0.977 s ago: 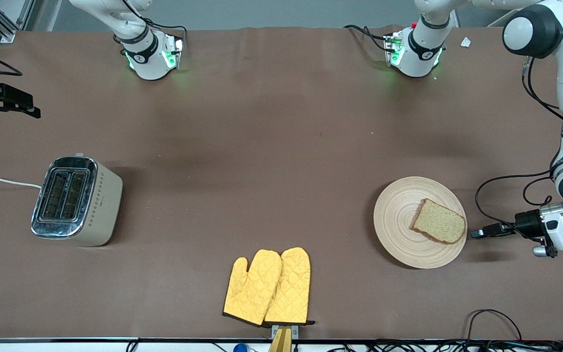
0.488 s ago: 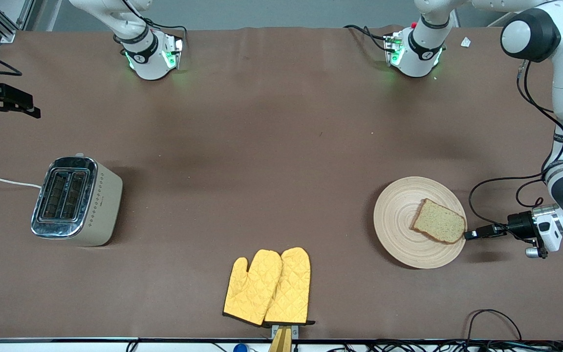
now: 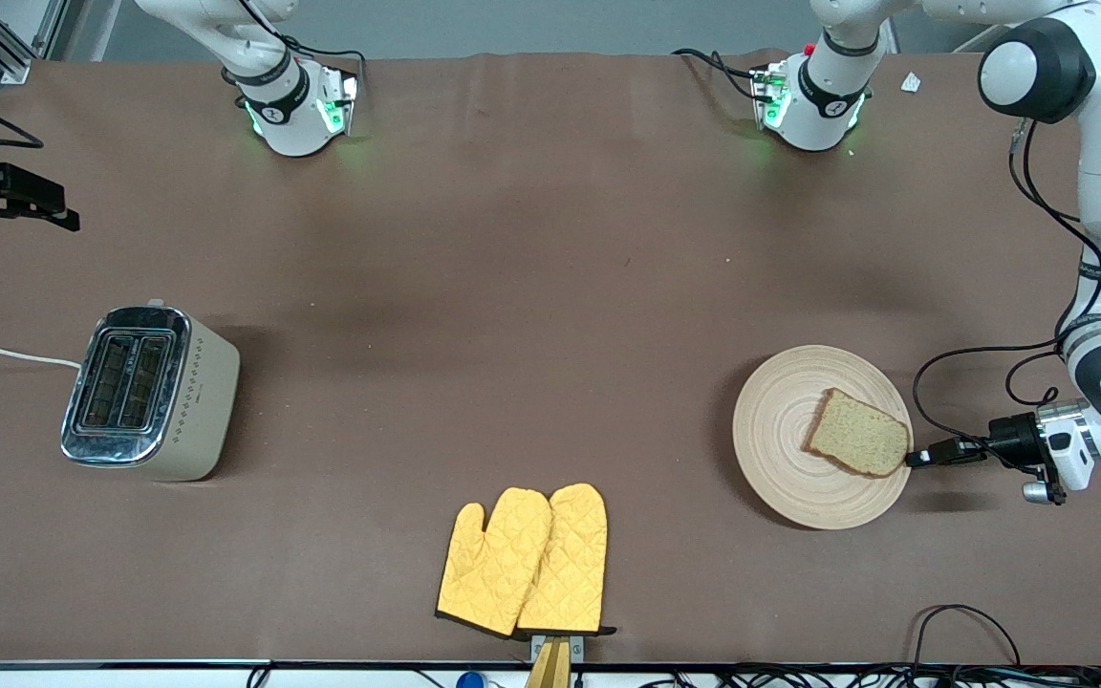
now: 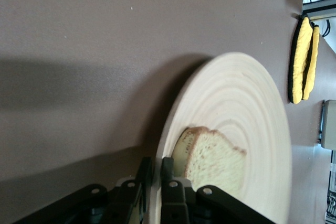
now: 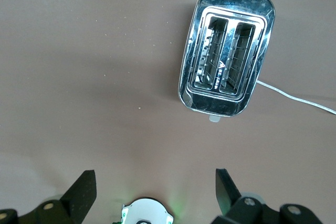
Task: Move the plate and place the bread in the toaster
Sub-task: 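Slide the plate toward the toaster with the left gripper while the right gripper approaches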
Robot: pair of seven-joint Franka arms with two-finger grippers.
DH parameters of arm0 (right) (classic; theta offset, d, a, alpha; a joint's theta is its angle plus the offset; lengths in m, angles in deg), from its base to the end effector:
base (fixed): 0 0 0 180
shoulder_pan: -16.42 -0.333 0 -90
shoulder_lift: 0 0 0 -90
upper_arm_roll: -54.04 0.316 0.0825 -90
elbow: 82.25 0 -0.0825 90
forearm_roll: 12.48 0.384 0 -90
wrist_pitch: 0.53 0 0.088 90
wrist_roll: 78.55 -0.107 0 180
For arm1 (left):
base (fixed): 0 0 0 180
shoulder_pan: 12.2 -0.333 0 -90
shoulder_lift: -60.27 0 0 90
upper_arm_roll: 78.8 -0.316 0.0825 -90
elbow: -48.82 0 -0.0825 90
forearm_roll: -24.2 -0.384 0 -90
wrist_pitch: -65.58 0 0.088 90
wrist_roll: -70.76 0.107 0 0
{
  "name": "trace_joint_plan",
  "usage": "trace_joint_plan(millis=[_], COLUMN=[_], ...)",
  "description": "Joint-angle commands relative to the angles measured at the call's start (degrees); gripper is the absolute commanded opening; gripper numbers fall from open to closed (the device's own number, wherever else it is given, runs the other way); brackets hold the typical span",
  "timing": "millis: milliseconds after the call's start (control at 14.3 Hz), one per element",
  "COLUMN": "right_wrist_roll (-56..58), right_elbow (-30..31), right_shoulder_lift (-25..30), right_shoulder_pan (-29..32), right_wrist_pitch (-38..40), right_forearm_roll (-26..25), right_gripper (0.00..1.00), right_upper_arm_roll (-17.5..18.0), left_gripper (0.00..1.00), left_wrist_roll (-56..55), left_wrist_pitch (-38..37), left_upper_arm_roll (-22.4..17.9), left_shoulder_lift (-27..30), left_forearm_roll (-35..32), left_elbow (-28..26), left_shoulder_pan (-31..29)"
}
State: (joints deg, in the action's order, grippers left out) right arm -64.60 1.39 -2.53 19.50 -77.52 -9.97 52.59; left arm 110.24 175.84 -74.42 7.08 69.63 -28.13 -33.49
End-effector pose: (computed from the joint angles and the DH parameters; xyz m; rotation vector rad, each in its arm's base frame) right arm 0.5425 -0.0372 0.6335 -3.0542 -0.2614 0.2325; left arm 0.6913 0.1697 0.1616 2.3254 0.0601 0.0809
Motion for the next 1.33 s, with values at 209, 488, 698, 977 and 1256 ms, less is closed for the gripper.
trace_joint_plan(millis=[209,488,698,977,1256], right_wrist_roll=[-0.32,-0.06,-0.23,-0.85,-8.10], right_elbow=[0.47,-0.41,-0.23,-0.23,2.31], right_shoulder_lift=[0.51,0.69,0.34,-1.51,-4.92], right_shoulder_pan=[-0.18,-1.23,-2.82,-3.26,-8.41], right_wrist_pitch=[0.25,2.37,1.67,-1.06,-6.75], right_forearm_roll=[0.74,1.18,1.18,4.42,8.21], right_gripper=[1.00,1.00,1.00,1.00,1.00], right_upper_arm_roll=[0.05,0.22,0.40,0.40,0.40], left_gripper=[0.02,0.00,0.00,0.00,0.00], left_wrist_roll=[1.13,1.04,1.04,1.04,0.69], left_wrist_pitch=[-6.46,-8.48,-9.63,-11.29,-11.22], left_upper_arm_roll=[1.50,3.52,6.76,10.38,14.32], left_shoulder_lift=[0.54,2.56,3.18,4.15,4.06], left_forearm_roll=[0.72,0.19,0.19,0.37,1.33], left_elbow=[1.27,1.27,1.18,0.48,-0.65], left_shoulder_pan=[-0.32,-0.15,-0.32,-0.67,-0.41])
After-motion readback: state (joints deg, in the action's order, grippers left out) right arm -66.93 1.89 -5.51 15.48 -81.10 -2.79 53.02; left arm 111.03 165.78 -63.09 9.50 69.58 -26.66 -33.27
